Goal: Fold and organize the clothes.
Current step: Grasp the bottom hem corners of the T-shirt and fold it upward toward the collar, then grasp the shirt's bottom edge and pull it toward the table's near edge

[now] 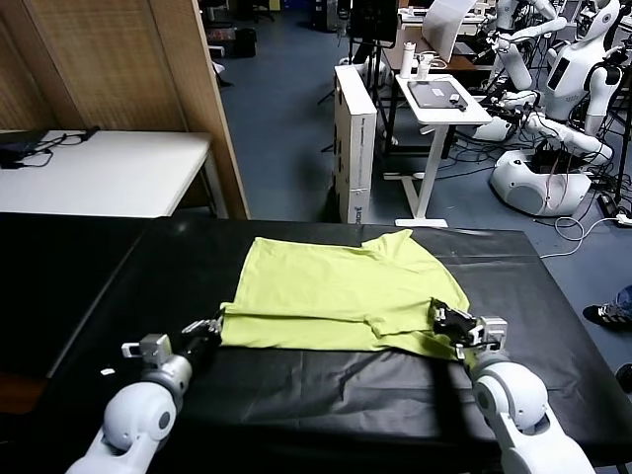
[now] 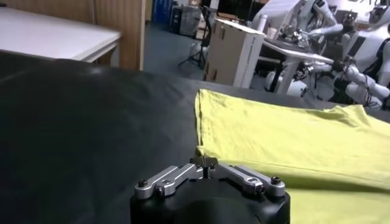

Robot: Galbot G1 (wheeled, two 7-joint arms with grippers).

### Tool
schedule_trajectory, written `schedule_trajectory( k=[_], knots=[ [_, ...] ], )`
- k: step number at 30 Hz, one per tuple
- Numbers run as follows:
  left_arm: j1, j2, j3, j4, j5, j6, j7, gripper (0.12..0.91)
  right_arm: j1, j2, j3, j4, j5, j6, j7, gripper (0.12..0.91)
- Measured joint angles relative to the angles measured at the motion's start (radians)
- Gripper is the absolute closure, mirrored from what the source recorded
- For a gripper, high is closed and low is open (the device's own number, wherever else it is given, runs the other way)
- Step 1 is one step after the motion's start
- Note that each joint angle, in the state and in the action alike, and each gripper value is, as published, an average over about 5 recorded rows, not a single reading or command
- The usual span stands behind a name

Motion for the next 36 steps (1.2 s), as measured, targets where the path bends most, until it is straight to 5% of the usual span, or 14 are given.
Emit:
schedule_trajectory(
  k=[4, 7, 27, 31, 36],
  knots=[
    [0.029, -0.008, -0.011, -0.027, 0.017, 0.002, 0.0, 0.175, -0.082, -0.022, 0.035, 0.055, -0.007, 0.002, -0.004, 0.121],
    [0.055, -0.017, -0.013, -0.045, 0.033, 0.002, 0.0, 0.13, -0.142, -0.038, 0.059, 0.087, -0.014, 0.001, -0.009, 0.119],
    [0.137, -0.025, -0.007, -0.072, 0.057, 0.019, 0.017, 0.128, -0.279, -0.071, 0.101, 0.099, -0.048, 0.002, -0.033, 0.153],
    [0.14, -0.025, 0.001, -0.073, 0.057, 0.017, 0.027, 0.204, -0.279, -0.073, 0.1, 0.095, -0.048, 0.002, -0.032, 0.281],
    [0.142, -0.029, 0.012, -0.066, 0.064, 0.012, 0.034, 0.492, -0.28, -0.074, 0.098, 0.089, -0.049, 0.002, -0.031, 0.564]
  ],
)
